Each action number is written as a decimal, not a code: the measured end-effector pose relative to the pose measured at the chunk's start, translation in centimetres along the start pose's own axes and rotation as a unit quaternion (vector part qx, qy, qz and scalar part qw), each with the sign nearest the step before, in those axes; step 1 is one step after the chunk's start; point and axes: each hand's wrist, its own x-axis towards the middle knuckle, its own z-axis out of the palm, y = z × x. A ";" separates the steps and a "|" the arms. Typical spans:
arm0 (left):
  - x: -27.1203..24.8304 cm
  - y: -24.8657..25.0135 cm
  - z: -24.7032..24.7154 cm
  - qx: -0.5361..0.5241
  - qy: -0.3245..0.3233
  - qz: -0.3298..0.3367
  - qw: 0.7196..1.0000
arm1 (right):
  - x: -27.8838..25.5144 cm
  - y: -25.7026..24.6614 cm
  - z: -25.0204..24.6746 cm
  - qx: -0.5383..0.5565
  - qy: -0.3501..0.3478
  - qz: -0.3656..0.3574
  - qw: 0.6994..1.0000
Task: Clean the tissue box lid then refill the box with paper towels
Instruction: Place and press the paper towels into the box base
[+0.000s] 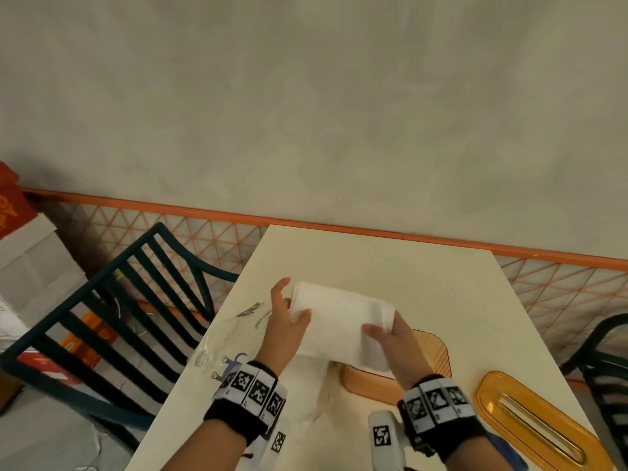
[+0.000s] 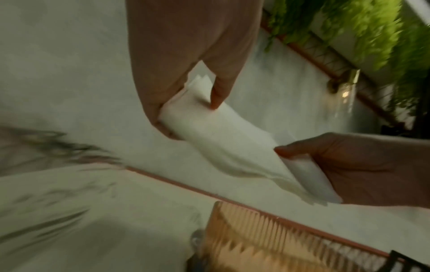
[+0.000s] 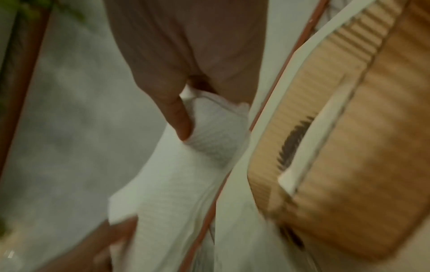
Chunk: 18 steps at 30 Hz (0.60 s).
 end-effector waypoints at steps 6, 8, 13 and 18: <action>1.9 1.2 6.9 0.094 -0.111 -0.021 0.989 | 3.1 0.8 -7.8 -0.060 0.088 0.114 0.988; 2.1 0.6 8.8 0.158 -0.135 -0.031 0.978 | 3.5 1.5 -8.9 -0.113 0.104 0.129 0.980; 1.8 -1.1 11.6 0.276 -0.190 -0.038 0.941 | 4.0 2.5 -9.2 -0.300 0.088 0.155 0.937; 1.2 -1.8 12.7 0.356 -0.222 -0.028 0.907 | 4.3 3.3 -8.1 -0.408 0.051 0.178 0.894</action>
